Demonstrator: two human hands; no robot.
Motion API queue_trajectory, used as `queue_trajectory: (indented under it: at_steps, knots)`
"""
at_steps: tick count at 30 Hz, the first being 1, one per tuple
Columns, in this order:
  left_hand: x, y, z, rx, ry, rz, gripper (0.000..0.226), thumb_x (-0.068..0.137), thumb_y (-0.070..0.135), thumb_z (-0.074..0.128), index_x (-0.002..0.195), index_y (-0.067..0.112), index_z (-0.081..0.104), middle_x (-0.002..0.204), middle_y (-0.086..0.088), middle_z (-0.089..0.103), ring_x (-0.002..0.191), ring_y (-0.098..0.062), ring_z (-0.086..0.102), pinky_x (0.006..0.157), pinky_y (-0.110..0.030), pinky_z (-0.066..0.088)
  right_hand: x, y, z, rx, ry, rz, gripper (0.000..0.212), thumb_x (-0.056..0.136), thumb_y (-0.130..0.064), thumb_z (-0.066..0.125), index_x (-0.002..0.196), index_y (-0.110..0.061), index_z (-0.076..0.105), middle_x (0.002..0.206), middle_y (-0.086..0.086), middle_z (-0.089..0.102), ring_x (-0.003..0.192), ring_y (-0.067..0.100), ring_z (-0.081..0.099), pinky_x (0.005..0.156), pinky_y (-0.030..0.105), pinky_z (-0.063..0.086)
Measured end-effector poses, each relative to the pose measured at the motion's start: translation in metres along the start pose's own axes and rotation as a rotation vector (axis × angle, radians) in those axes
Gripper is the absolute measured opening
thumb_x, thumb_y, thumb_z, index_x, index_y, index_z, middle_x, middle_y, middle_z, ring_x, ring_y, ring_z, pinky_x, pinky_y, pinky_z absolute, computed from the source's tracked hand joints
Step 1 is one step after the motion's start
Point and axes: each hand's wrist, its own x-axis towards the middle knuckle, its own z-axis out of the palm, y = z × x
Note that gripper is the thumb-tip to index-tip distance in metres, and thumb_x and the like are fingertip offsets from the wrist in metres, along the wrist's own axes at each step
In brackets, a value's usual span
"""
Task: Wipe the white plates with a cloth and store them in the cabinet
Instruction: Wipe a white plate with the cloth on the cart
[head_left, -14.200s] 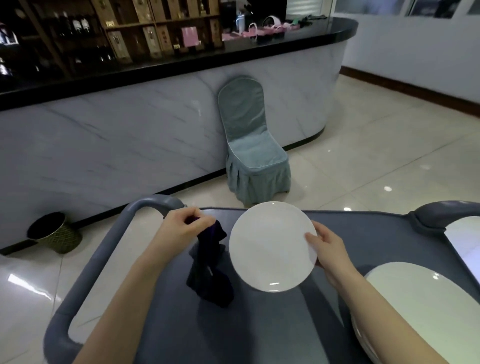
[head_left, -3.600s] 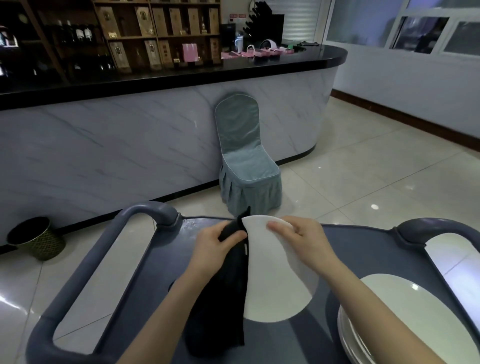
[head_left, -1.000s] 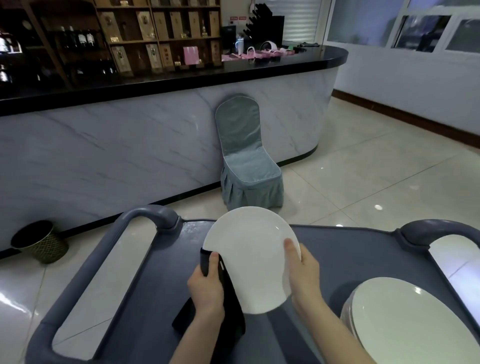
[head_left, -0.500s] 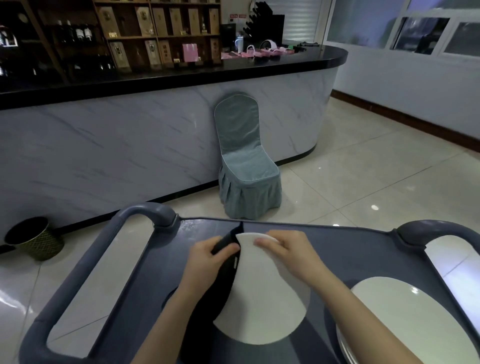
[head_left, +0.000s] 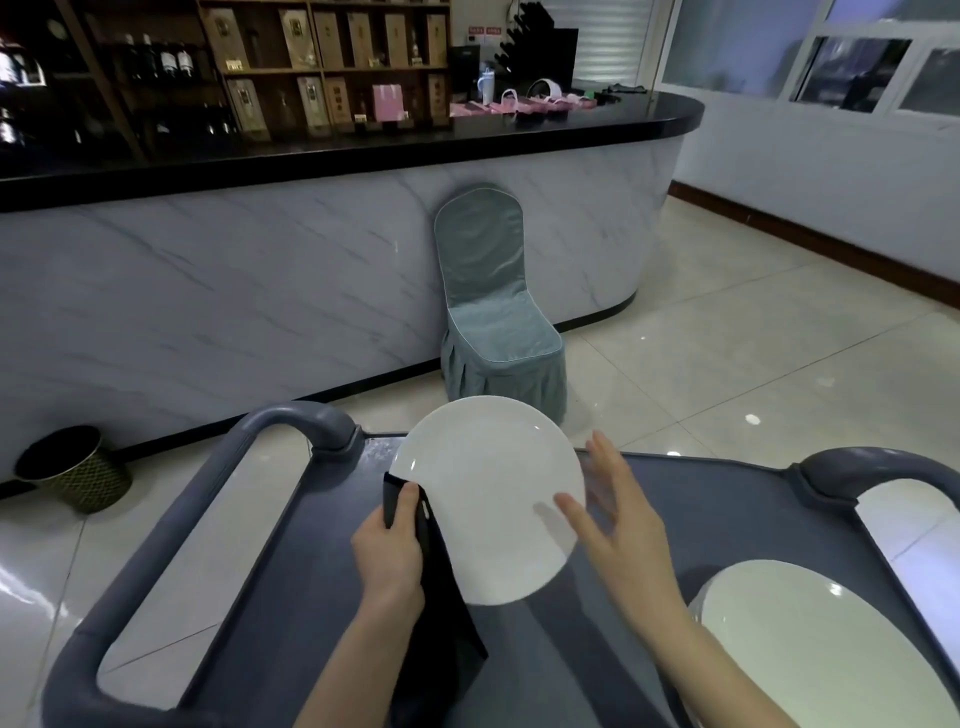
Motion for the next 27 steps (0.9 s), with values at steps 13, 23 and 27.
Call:
queue_trajectory:
  at_steps: [13,23,27]
  knots:
    - [0.007,0.045,-0.008,-0.004,-0.233,-0.149,0.033,0.099,0.029,0.054,0.107,-0.001,0.066,0.101,-0.018,0.071,0.088,-0.03,0.066,0.076,-0.036,0.053,-0.002,-0.002,-0.006,-0.799,-0.241,-0.888,0.053,0.071,0.0,0.08,0.118,-0.021,0.073,0.126,0.0,0.069,0.11,0.022,0.069,0.087,0.034,0.058]
    - [-0.036,0.039,0.04,-0.226,-0.442,-0.05,0.062,0.101,0.051,0.036,0.149,0.012,0.037,0.138,-0.015,0.056,0.126,-0.03,0.054,0.108,-0.047,0.042,-0.012,-0.054,0.028,0.15,-0.267,-0.037,0.019,0.099,-0.021,0.057,0.101,-0.036,0.07,0.087,-0.029,0.067,0.082,-0.008,0.061,0.075,0.011,0.043]
    - [-0.04,0.02,0.044,0.067,-0.459,0.525,0.054,0.106,0.026,0.029,0.156,0.031,0.009,0.163,0.009,0.014,0.148,-0.006,0.016,0.123,-0.04,0.018,-0.002,-0.061,0.029,0.283,-0.076,0.106,0.038,0.098,-0.032,0.057,0.067,-0.01,0.057,0.063,-0.011,0.056,0.06,0.003,0.049,0.055,0.015,0.039]
